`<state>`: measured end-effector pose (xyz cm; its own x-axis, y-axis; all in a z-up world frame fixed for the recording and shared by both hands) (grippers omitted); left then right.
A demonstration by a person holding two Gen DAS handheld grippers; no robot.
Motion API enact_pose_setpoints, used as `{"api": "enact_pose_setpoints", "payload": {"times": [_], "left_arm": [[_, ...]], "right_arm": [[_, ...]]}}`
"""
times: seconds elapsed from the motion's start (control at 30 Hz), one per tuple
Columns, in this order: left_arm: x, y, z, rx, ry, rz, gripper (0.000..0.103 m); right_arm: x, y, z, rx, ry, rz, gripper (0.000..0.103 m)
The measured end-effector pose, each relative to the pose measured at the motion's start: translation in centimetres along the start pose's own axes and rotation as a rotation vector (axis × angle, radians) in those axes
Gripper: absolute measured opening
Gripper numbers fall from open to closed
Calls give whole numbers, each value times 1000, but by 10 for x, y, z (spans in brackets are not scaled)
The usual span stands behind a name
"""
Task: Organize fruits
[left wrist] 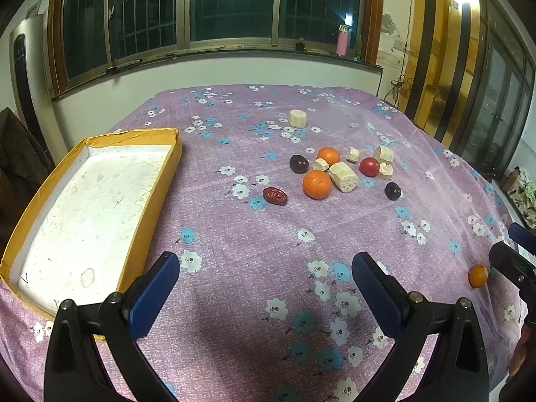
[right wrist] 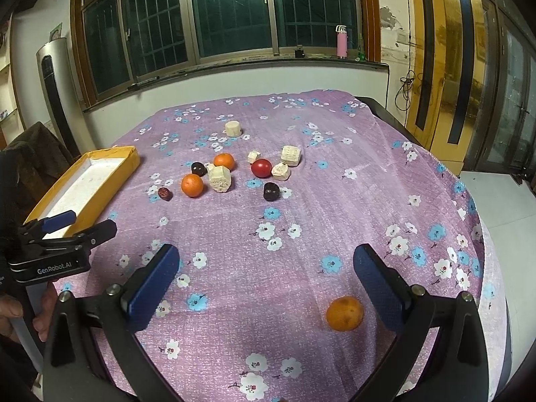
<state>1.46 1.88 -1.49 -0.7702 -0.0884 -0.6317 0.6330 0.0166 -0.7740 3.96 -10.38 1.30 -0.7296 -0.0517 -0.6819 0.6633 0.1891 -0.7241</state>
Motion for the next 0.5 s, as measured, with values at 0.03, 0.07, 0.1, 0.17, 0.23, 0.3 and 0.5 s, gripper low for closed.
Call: {"api": "enact_pose_setpoints", "payload": {"times": [0.03, 0.07, 0.1, 0.17, 0.23, 0.3, 0.5], "left_arm": [[0, 0, 0, -1, -1, 1, 103], [0, 0, 0, -2, -2, 0, 103], [-1, 0, -1, -2, -4, -1, 103], [-1, 1, -2, -4, -7, -1, 103], [-1, 1, -3, -6, -11, -3, 103], [-1, 2, -5, -8, -16, -4, 103], [-2, 3, -8, -13, -23, -8, 103]], "right_arm": [[0, 0, 0, 0, -1, -1, 103], [0, 0, 0, -1, -2, 0, 103], [-1, 0, -1, -1, -3, 1, 103], [-2, 0, -2, -2, -5, 2, 103], [-2, 0, -3, -2, -6, 5, 103], [-3, 0, -3, 0, -8, 5, 103], [-4, 2, -4, 9, -14, 3, 103]]}}
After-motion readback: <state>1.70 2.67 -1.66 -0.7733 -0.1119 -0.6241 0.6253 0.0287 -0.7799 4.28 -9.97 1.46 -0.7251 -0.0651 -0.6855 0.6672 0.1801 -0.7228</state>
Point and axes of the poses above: each gripper's, at about its wrist camera, not at the fingertips, and y roughly the way its jaws point, z to its right, x to its underside, the point moved 3 cm from there along y, roughly the way its jaws point, and after that the axes turned 8 degrees about -z, right-handed, at the moved point
